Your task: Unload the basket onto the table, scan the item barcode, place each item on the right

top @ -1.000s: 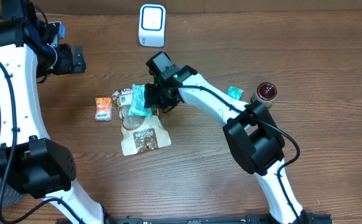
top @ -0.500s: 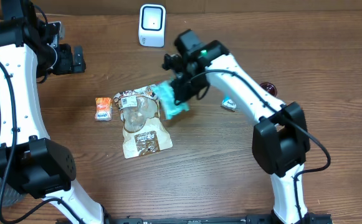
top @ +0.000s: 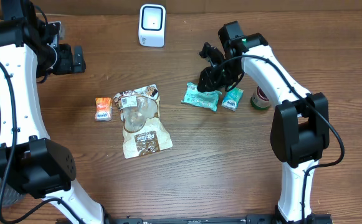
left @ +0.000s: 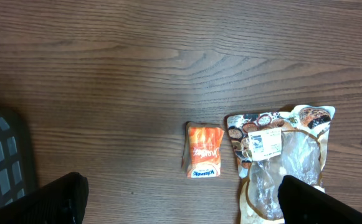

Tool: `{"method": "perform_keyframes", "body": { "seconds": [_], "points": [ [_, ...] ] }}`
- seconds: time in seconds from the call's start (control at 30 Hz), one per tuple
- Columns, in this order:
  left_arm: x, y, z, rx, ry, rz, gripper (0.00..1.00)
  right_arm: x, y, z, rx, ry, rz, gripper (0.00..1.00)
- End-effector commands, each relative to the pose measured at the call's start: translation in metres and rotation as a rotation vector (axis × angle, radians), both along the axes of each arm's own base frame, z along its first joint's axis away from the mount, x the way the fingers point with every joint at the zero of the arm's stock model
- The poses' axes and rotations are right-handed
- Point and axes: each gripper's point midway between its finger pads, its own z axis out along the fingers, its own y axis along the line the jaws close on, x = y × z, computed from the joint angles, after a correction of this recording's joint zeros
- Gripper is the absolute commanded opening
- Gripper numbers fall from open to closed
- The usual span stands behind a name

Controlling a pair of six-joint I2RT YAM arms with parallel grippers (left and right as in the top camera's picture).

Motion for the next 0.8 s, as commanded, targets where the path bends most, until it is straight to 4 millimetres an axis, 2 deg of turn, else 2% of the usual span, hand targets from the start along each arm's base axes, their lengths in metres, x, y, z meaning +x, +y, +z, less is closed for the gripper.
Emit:
{"method": "perform_keyframes", "body": {
  "seconds": [0.0,0.07,0.13,0.2,0.43,0.77],
  "points": [
    [-0.001,-0.005,0.005,0.003,-0.013,-0.030,1.00,-0.014,0.037,0.027,0.142,0.115,-0.095,0.38],
    [-0.001,-0.005,0.005,0.003,-0.013,-0.030,1.00,-0.017,0.031,0.015,0.035,0.140,-0.176,0.36],
    [-0.001,-0.005,0.005,0.003,-0.013,-0.030,1.00,-0.013,0.002,-0.004,-0.170,0.149,-0.379,0.40],
    [-0.001,-0.005,0.005,0.003,-0.013,-0.030,1.00,-0.007,-0.032,-0.014,-0.332,0.125,-0.569,0.45],
    [-0.001,-0.005,0.005,0.003,-0.013,-0.030,1.00,0.007,-0.067,-0.016,-0.315,0.160,-0.702,0.45],
    [-0.001,-0.005,0.005,0.003,-0.013,-0.030,1.00,-0.008,-0.049,-0.045,-0.153,0.285,-0.664,0.43]
  ]
}}
